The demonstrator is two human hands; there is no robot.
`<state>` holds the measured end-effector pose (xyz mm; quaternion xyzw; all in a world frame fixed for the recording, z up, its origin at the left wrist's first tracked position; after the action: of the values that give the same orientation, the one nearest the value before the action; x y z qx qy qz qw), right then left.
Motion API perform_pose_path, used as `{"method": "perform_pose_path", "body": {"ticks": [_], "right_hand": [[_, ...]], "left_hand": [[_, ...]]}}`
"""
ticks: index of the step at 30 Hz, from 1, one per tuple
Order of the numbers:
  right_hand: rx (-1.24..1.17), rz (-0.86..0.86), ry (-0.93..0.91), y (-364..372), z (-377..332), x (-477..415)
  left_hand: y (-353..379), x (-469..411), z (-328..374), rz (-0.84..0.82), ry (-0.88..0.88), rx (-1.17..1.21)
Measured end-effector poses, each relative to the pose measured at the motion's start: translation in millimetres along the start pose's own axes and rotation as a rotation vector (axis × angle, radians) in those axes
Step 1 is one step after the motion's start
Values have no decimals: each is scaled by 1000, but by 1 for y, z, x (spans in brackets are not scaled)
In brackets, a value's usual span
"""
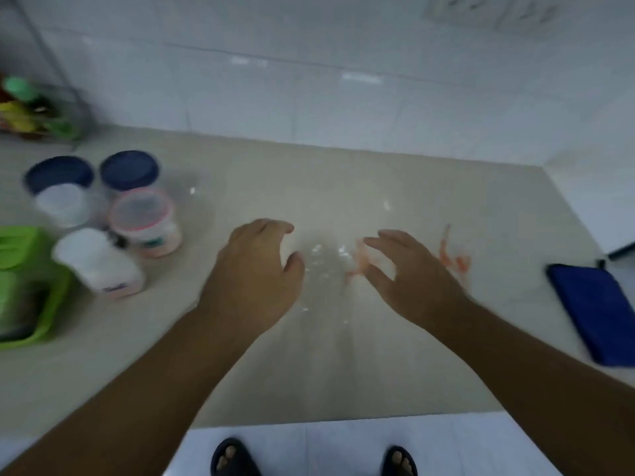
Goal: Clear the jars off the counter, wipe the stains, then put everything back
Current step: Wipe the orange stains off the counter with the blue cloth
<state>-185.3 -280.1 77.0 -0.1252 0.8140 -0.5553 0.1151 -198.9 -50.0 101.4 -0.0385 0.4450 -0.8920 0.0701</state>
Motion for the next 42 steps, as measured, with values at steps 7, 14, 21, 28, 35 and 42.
{"method": "perform_pose_path", "body": {"ticks": [7, 14, 21, 28, 35, 42], "right_hand": [[-55, 80, 249, -62, 202, 134], [-69, 125, 329, -83, 338, 218], [101, -31, 194, -72, 409, 204], [204, -105, 117, -38, 427, 184], [238, -72, 116, -32, 438, 166], [192, -36, 264, -33, 466, 91]], "left_hand": [[151, 58, 149, -89, 134, -49], [270, 125, 207, -194, 7, -167], [310, 121, 219, -131, -7, -296], [371, 131, 263, -175, 110, -200], [389, 127, 262, -107, 99, -318], [390, 125, 263, -106, 100, -350]]}}
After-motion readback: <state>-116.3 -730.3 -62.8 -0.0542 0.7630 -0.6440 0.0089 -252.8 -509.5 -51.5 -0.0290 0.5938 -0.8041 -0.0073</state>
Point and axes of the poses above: each hand's wrist, its own x-axis away from the middle knuckle, its own y-axis out of the palm, z = x × y, the point moved 3 cm from there along -x, towards the middle knuckle, and after that the axes turned 14 degrees about -y, right-handed, at the moved point
